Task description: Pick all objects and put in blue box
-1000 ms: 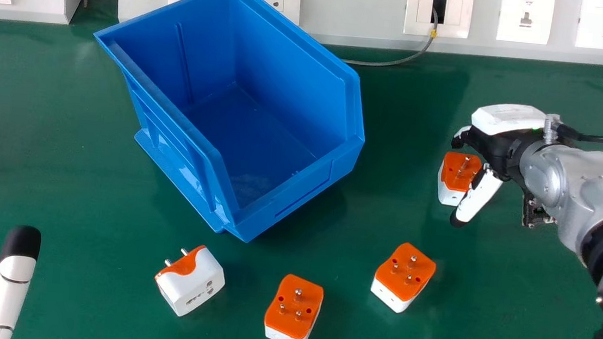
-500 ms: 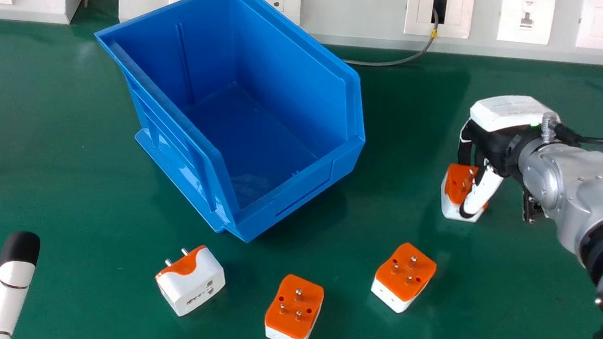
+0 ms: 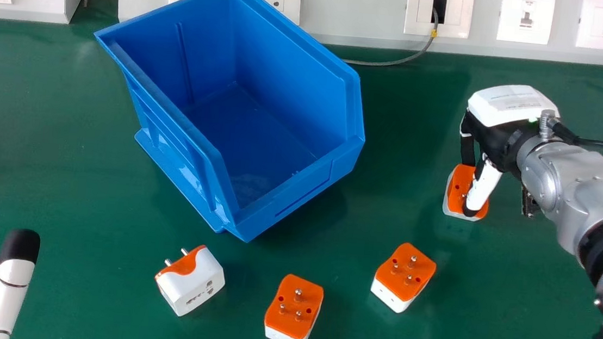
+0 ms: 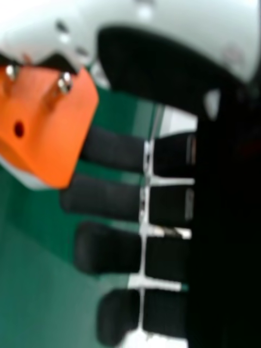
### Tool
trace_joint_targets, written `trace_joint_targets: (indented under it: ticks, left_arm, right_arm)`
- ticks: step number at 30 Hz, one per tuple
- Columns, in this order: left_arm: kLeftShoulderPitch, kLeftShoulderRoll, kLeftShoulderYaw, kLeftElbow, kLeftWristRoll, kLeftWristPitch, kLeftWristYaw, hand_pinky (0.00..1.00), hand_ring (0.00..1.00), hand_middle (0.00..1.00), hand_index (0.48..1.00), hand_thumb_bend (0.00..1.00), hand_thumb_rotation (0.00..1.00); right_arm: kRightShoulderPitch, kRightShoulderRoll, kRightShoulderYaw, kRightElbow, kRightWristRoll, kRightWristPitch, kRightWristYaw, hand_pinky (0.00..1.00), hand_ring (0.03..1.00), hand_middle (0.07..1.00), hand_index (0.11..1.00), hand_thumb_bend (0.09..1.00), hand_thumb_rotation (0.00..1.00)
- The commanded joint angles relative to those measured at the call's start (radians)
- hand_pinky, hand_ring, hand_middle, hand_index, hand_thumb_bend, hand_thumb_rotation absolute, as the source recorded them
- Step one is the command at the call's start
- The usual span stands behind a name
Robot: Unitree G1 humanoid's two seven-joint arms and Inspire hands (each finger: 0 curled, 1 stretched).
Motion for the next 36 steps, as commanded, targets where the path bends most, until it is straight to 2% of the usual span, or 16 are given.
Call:
trace_joint_targets:
  ticks: [1,7,10,13,17,24,30,36]
  left_arm:
    - [0.010,-0.001,0.006,-0.018,0.002,-0.016,0.008,0.89,0.95,0.93,0.947,0.73,0.81]
    - [0.018,-0.002,0.005,-0.033,0.007,-0.009,0.007,0.89,0.95,0.93,0.946,0.72,0.81]
    - [0.017,-0.002,0.007,-0.033,0.004,-0.008,0.007,0.89,0.95,0.93,0.947,0.71,0.81]
    - [0.017,-0.004,0.004,-0.036,0.004,-0.005,0.008,0.89,0.95,0.93,0.947,0.71,0.81]
    - [0.012,-0.001,0.006,-0.029,0.003,-0.004,0.007,0.89,0.95,0.93,0.947,0.71,0.81]
    - [0.017,-0.006,0.001,-0.048,0.011,0.004,0.009,0.89,0.95,0.93,0.947,0.70,0.81]
    - [0.014,-0.010,0.002,-0.049,0.001,0.007,0.009,0.89,0.95,0.93,0.948,0.70,0.81]
    - [0.010,-0.010,-0.002,-0.050,0.002,0.011,0.009,0.89,0.95,0.92,0.946,0.71,0.81]
  right_arm:
    - [-0.020,-0.006,0.002,-0.001,-0.005,0.008,-0.022,0.10,0.151,0.206,0.470,0.511,0.14]
    - [-0.019,-0.002,0.000,0.000,-0.001,0.010,-0.030,0.11,0.159,0.214,0.469,0.509,0.14]
    - [-0.019,-0.001,-0.003,0.000,0.003,0.008,-0.029,0.10,0.154,0.209,0.469,0.508,0.14]
    - [-0.019,-0.002,0.001,0.001,-0.001,0.004,-0.030,0.10,0.151,0.205,0.469,0.508,0.14]
    - [-0.022,0.001,0.003,0.003,-0.001,0.007,-0.019,0.12,0.161,0.213,0.468,0.507,0.13]
    - [-0.021,0.003,-0.006,0.004,0.008,0.010,-0.015,0.12,0.161,0.213,0.468,0.506,0.13]
    - [-0.021,0.000,0.003,0.003,-0.003,-0.002,-0.036,0.15,0.187,0.234,0.468,0.506,0.13]
    - [-0.022,-0.003,0.013,0.001,-0.009,-0.012,-0.047,0.14,0.181,0.226,0.469,0.506,0.13]
